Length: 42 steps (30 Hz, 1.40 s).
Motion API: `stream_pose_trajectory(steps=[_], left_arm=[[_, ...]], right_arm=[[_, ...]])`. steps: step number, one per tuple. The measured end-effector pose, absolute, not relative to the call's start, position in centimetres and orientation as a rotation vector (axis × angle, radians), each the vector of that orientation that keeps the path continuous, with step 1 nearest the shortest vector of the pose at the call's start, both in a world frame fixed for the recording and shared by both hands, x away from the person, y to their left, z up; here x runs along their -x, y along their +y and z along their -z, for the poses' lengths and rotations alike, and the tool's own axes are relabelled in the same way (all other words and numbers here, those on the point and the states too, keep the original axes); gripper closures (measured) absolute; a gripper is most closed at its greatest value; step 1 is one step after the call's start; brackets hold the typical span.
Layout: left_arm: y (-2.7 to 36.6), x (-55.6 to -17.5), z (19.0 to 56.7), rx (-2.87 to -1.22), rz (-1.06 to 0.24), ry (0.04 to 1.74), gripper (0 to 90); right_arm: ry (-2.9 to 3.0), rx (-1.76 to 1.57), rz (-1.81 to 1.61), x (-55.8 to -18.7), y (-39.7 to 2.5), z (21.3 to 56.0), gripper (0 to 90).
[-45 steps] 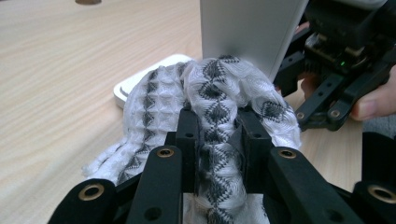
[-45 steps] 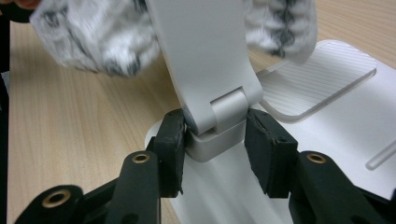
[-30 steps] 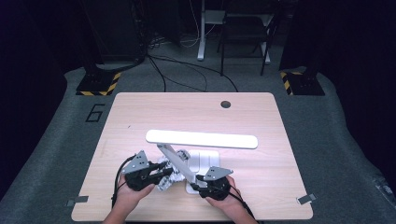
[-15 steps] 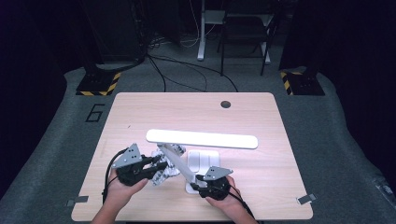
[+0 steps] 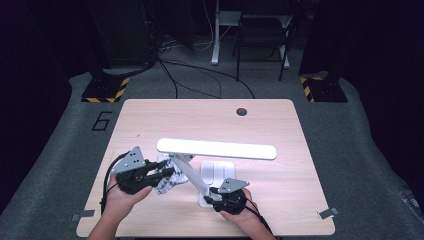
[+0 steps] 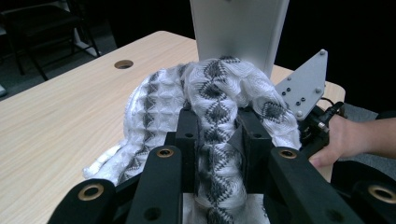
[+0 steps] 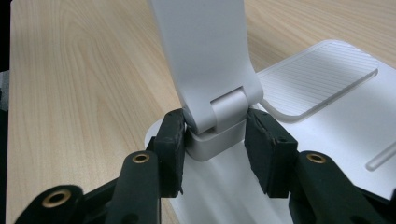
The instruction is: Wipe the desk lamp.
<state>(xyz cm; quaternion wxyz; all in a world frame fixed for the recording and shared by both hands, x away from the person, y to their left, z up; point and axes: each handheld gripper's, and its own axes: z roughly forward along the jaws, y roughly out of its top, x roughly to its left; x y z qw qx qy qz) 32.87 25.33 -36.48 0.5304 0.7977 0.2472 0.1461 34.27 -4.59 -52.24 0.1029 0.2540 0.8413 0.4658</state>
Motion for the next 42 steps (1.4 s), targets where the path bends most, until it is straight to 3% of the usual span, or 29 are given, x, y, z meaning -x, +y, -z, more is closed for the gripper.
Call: stream_pose_trajectory(steps=[19, 42], left_arm=[[26.9, -31.9, 31.7, -1.857, -0.438, 0.552, 73.6], [28.1, -31.7, 31.9, -1.818, -0.448, 0.569, 73.1]], right_arm=[[2.484, -0.750, -1.376, -34.3, -4.6, 52.2, 58.2], [2.483, -0.747, -1.375, -34.2, -4.5, 52.3, 58.3]])
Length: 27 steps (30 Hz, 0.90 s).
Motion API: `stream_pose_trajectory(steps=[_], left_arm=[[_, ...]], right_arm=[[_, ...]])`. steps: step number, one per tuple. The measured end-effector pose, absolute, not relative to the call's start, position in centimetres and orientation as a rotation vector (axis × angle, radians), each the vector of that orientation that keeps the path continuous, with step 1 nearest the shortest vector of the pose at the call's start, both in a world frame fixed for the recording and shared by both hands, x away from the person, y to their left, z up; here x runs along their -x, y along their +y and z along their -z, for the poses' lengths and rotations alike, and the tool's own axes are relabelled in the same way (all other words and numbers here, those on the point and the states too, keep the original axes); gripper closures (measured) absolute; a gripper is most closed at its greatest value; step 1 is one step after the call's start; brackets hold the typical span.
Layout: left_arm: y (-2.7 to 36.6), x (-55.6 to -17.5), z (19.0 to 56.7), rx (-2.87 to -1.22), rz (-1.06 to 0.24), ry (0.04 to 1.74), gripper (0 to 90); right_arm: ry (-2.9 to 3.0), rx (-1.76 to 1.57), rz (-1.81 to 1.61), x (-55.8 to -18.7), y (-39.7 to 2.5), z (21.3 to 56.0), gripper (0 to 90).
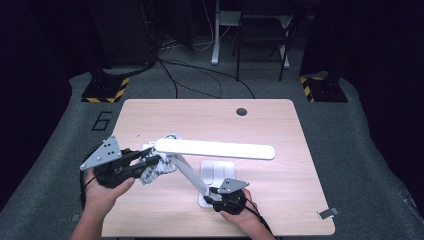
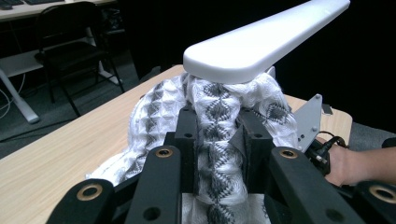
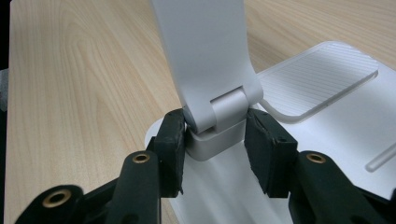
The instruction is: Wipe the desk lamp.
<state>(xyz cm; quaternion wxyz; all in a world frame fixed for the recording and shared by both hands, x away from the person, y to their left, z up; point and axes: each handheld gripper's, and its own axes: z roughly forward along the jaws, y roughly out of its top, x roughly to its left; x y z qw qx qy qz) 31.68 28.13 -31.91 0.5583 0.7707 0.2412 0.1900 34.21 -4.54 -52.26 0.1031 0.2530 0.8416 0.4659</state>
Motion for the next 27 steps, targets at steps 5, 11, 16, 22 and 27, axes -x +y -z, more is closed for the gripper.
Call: stream_pose_trajectory(steps=[5, 11, 16, 22, 27], left_arm=[[28.4, -31.5, 32.0, -1.815, -0.454, 0.569, 73.0], [27.9, -31.8, 32.1, -1.805, -0.444, 0.559, 73.1], [27.5, -32.0, 32.1, -1.811, -0.447, 0.552, 73.1], [27.3, -31.9, 32.3, -1.824, -0.450, 0.552, 73.2], [27.1, -32.0, 32.6, -1.828, -0.450, 0.550, 73.2]], right_arm=[[2.483, -0.748, -1.372, -34.2, -4.6, 52.2, 58.3], [2.483, -0.746, -1.375, -34.3, -4.6, 52.2, 58.3], [2.487, -0.760, -1.378, -34.2, -4.6, 52.2, 58.3], [2.486, -0.760, -1.375, -34.2, -4.6, 52.2, 58.3], [2.486, -0.762, -1.376, -34.2, -4.5, 52.2, 58.3]])
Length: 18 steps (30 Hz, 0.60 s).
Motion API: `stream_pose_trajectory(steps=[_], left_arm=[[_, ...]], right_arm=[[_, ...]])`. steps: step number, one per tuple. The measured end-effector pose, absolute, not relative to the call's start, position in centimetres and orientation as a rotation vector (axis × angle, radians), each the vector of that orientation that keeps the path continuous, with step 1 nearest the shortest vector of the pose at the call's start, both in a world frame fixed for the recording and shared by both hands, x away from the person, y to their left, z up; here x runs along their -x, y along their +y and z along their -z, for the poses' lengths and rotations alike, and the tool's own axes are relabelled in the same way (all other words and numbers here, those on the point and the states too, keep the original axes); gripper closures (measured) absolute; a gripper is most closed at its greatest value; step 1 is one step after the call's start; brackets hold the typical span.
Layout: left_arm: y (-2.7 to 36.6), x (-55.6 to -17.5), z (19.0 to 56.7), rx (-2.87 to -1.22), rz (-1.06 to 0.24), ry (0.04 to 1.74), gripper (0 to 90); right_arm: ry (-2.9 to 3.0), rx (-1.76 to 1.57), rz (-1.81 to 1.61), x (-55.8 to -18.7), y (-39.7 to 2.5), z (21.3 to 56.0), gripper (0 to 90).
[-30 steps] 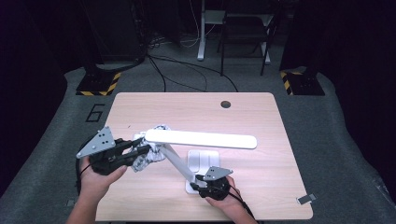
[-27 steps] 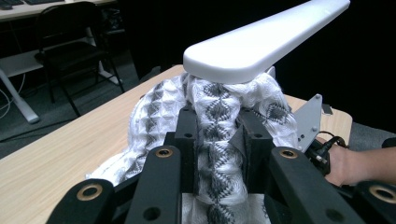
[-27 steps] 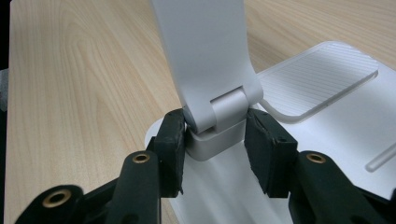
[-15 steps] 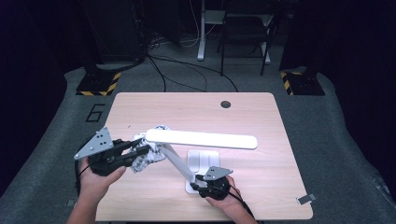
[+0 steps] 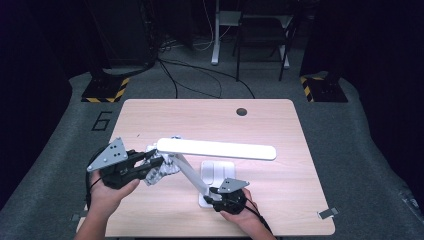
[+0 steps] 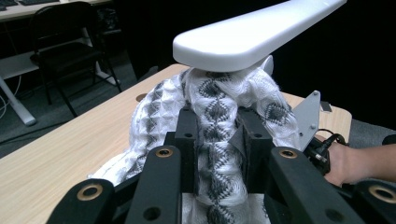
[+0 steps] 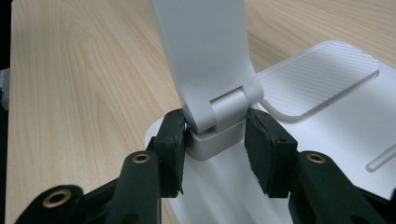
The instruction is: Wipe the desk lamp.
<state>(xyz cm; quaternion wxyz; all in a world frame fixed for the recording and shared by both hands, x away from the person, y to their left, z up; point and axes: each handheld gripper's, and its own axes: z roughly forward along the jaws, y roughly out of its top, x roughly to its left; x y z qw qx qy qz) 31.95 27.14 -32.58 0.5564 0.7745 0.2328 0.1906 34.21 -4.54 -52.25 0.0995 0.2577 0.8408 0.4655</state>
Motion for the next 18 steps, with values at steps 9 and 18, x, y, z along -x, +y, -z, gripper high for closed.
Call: stream_pose_trajectory(steps=[9, 18], left_arm=[[26.6, -32.2, 34.6, -1.818, -0.400, 0.570, 73.2], [26.0, -32.4, 37.0, -1.822, -0.364, 0.582, 73.2]], right_arm=[[2.486, -0.744, -1.375, -34.3, -4.6, 52.3, 58.2], [2.488, -0.747, -1.377, -34.3, -4.6, 52.3, 58.2]])
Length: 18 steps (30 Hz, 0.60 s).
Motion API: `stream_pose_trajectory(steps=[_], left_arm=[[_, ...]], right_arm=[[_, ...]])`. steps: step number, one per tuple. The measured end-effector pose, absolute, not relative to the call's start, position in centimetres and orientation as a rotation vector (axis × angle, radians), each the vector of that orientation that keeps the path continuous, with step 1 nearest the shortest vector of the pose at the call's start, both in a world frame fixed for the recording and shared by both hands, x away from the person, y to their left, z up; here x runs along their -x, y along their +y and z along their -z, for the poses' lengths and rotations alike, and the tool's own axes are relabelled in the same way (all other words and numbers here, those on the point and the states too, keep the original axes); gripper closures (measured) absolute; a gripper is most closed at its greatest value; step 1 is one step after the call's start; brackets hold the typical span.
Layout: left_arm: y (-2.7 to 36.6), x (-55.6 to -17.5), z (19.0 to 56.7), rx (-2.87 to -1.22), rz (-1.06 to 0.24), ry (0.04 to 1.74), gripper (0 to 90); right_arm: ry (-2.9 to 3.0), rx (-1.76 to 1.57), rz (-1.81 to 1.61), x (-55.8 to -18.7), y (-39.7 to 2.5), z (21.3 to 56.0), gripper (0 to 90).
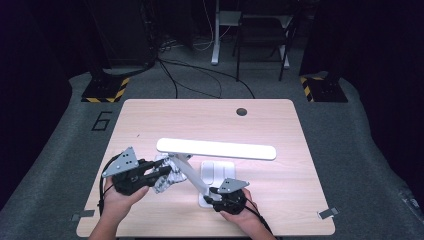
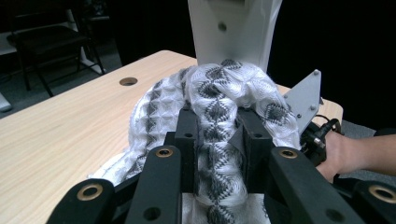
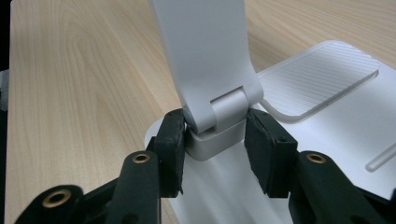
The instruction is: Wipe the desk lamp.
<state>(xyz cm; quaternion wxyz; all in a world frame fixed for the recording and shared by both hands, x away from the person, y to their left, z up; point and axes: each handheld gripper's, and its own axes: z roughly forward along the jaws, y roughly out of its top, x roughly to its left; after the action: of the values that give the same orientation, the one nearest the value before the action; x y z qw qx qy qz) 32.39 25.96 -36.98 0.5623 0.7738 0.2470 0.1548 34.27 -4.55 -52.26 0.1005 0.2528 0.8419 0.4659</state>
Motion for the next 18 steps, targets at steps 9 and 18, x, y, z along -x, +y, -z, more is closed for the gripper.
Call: stream_pose_trajectory(steps=[9, 18], left_arm=[[25.3, -32.7, 39.1, -1.837, -0.326, 0.591, 73.2], [24.7, -32.8, 41.6, -1.857, -0.288, 0.592, 73.1]], right_arm=[[2.486, -0.746, -1.376, -34.3, -4.5, 52.3, 58.1], [2.484, -0.785, -1.386, -34.3, -4.5, 52.2, 56.7]])
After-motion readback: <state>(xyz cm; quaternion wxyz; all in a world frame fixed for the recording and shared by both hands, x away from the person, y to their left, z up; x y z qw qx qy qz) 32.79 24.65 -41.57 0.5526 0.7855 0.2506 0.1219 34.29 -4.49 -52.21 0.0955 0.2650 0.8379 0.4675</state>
